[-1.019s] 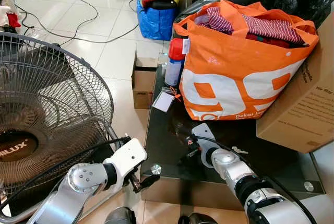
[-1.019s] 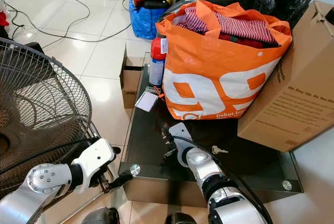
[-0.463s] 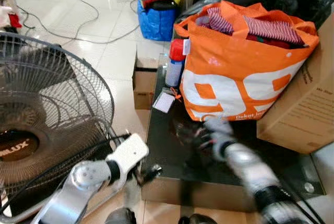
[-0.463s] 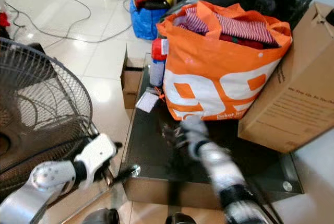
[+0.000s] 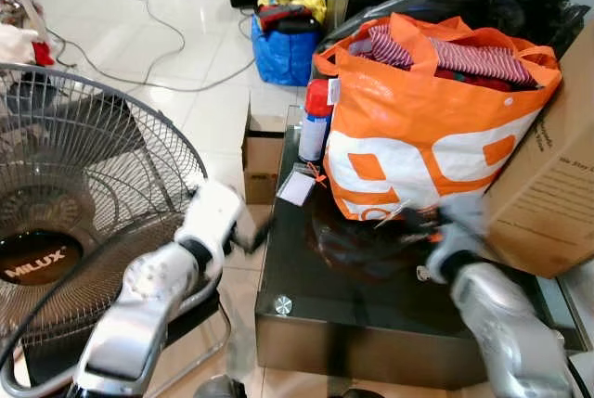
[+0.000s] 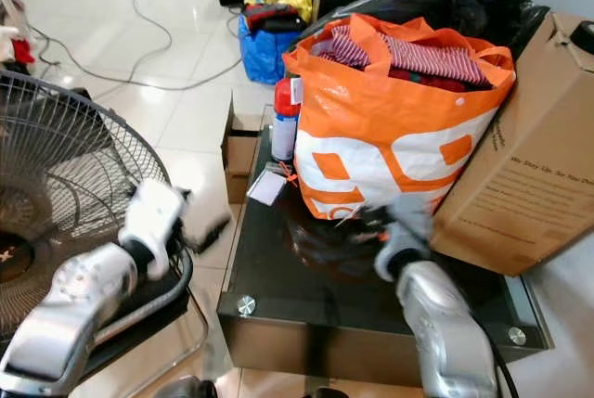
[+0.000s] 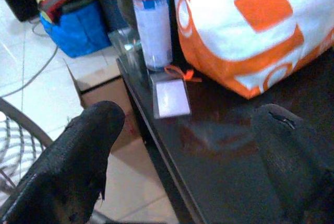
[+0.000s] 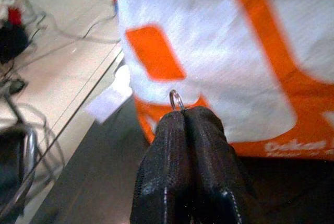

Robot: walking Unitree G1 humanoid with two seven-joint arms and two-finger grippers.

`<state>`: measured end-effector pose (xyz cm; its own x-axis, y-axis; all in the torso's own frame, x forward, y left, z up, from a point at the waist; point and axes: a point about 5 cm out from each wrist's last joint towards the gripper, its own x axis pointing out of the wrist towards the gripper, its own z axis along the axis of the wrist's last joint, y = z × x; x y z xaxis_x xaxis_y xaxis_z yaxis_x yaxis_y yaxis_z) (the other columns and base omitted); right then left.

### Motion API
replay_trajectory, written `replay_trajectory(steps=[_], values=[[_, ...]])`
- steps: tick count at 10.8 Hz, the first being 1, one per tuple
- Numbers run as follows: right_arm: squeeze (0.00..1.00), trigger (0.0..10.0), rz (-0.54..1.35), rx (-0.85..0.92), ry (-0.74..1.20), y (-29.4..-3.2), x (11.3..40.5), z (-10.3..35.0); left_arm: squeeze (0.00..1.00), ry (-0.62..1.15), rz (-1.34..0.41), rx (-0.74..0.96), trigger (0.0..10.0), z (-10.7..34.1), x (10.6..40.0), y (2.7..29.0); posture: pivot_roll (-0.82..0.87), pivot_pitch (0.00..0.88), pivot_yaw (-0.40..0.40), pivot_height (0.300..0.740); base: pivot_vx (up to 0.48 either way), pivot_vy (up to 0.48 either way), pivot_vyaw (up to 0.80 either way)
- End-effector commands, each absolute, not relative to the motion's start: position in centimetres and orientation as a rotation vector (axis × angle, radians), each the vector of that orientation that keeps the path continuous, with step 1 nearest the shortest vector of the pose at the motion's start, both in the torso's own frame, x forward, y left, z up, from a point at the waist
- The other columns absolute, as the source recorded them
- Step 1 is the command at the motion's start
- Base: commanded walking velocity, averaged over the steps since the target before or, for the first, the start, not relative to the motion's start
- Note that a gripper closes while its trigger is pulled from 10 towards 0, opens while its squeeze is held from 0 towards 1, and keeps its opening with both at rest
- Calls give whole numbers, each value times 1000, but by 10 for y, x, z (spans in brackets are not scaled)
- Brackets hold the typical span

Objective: Hang keys on a hook

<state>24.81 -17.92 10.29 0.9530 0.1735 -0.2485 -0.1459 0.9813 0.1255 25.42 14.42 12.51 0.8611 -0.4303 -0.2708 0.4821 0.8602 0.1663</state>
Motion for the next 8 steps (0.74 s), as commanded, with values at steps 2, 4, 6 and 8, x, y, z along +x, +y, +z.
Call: replay_trajectory(steps=[2,4,6,8], values=[[0,0,41,86,180,-181,236,125,0,190,-407,202,10000,132,267,147,-71,0,-23,740,0,0,0],[0,10000,-11,86,180,-175,238,130,0,160,-343,239,10000,136,279,155,-94,0,-10,740,0,0,0],[0,10000,-66,114,212,-173,241,122,0,146,-315,250,10000,138,286,157,-73,0,0,740,-247,0,0],[0,10000,-80,116,204,-169,249,123,0,106,-316,261,10000,143,292,158,-67,0,11,740,-120,0,0]])
